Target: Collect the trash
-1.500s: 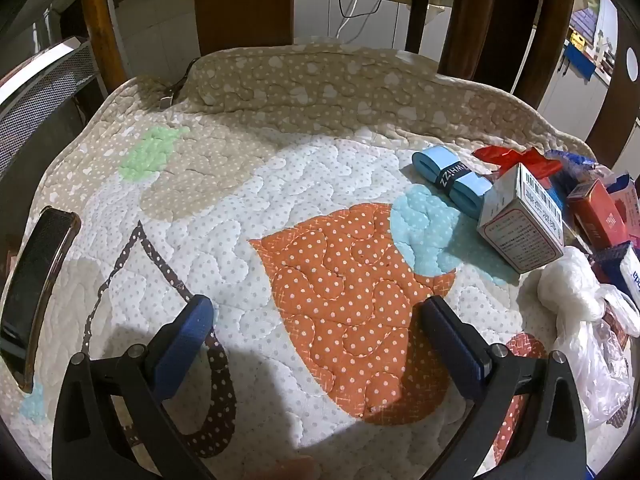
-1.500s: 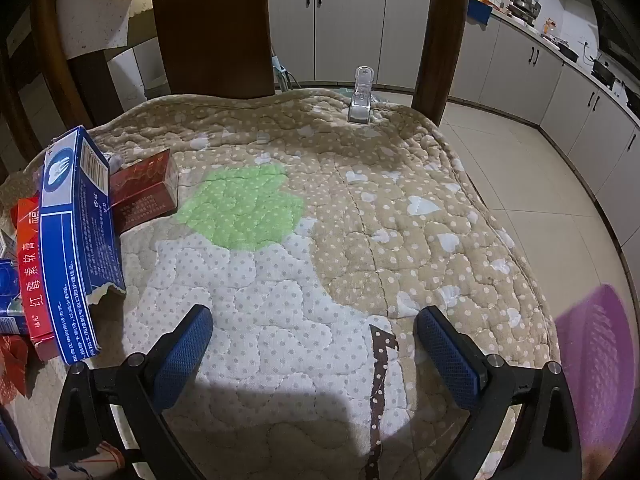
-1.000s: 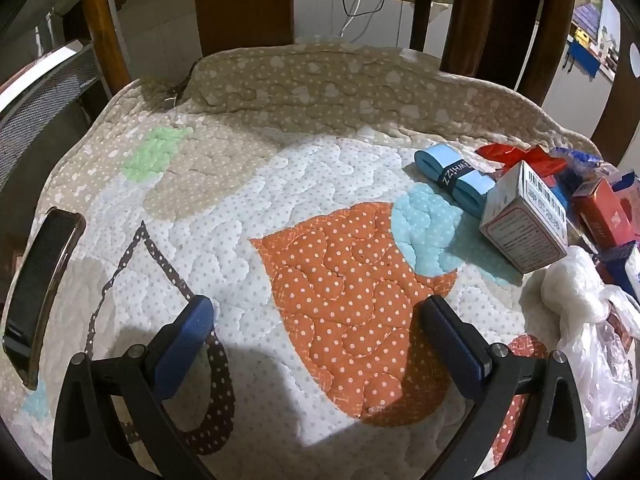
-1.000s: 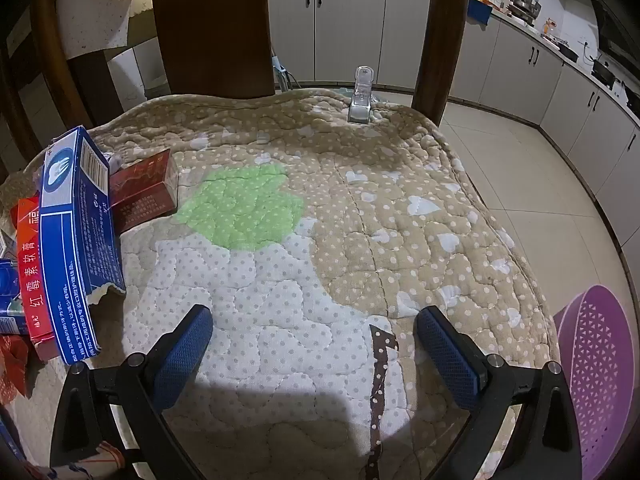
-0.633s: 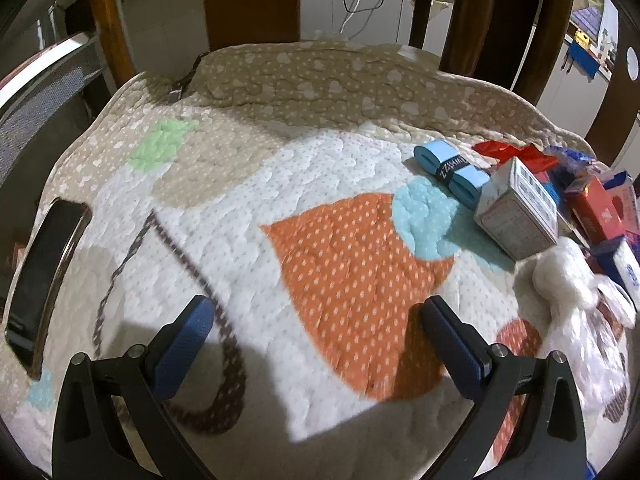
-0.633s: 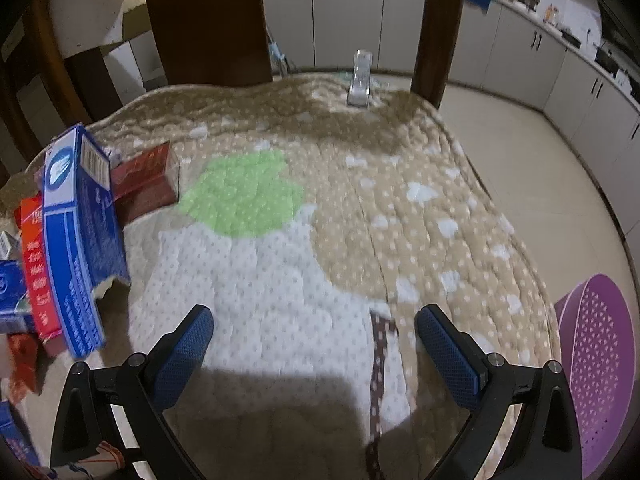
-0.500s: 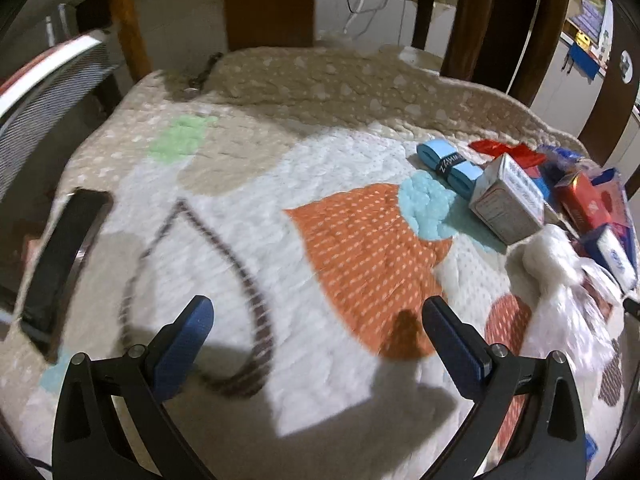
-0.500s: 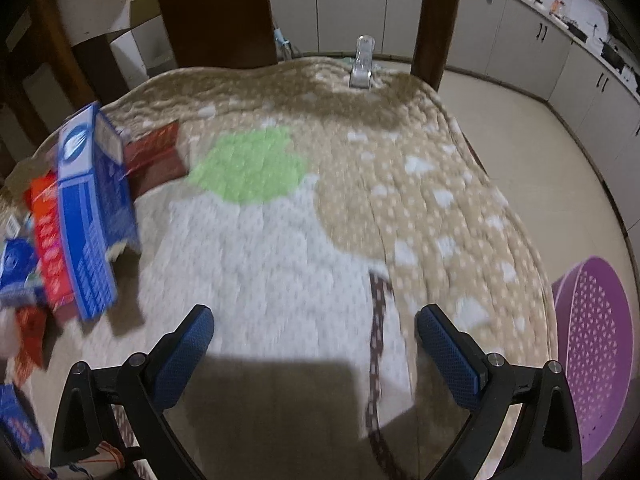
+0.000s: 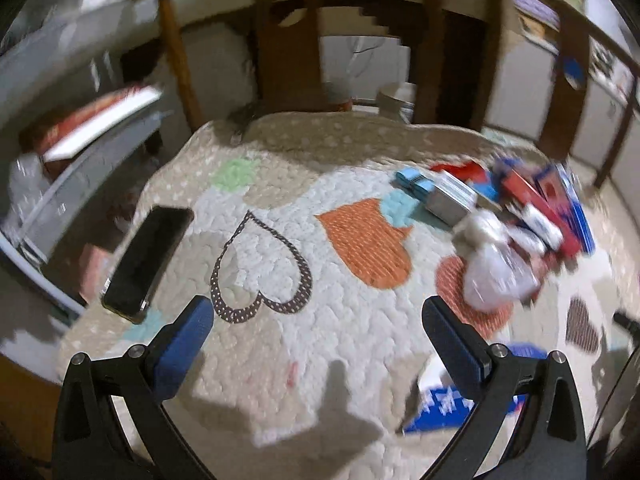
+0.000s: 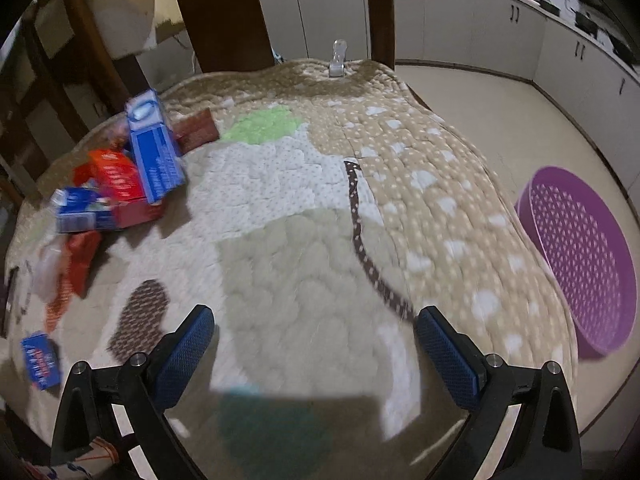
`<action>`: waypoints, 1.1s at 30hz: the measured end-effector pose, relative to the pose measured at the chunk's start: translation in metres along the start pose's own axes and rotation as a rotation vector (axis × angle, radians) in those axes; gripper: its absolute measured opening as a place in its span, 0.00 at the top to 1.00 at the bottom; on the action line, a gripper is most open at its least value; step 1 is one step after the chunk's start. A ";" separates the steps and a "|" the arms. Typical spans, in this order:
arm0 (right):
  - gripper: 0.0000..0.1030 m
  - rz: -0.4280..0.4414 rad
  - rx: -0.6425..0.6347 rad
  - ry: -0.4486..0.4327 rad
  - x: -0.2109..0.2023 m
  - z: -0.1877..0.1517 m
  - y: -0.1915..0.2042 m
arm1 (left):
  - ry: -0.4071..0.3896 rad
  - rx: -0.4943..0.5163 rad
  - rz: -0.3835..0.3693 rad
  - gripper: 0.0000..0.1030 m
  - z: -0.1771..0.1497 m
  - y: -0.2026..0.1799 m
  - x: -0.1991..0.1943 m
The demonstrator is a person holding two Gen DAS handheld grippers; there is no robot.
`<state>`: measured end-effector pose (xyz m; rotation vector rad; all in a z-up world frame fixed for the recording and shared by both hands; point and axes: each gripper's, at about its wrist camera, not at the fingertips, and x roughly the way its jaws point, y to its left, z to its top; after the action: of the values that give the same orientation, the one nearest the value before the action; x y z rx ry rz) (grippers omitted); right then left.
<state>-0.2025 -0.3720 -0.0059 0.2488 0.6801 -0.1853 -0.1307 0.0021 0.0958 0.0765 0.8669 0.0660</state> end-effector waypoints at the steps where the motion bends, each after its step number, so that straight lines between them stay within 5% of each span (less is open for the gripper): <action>1: 0.00 0.011 0.005 0.001 0.000 0.002 0.005 | -0.004 0.021 0.010 0.00 -0.003 -0.007 -0.005; 13: 0.00 0.077 -0.074 -0.159 -0.077 -0.012 0.058 | -0.041 0.102 -0.072 0.00 -0.024 -0.053 -0.068; 33: 0.00 0.105 -0.215 -0.339 -0.153 -0.016 0.112 | -0.092 0.115 -0.090 0.00 -0.030 -0.050 -0.122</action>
<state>-0.3012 -0.2471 0.0987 0.0432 0.3449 -0.0504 -0.2311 -0.0576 0.1638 0.1467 0.7811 -0.0712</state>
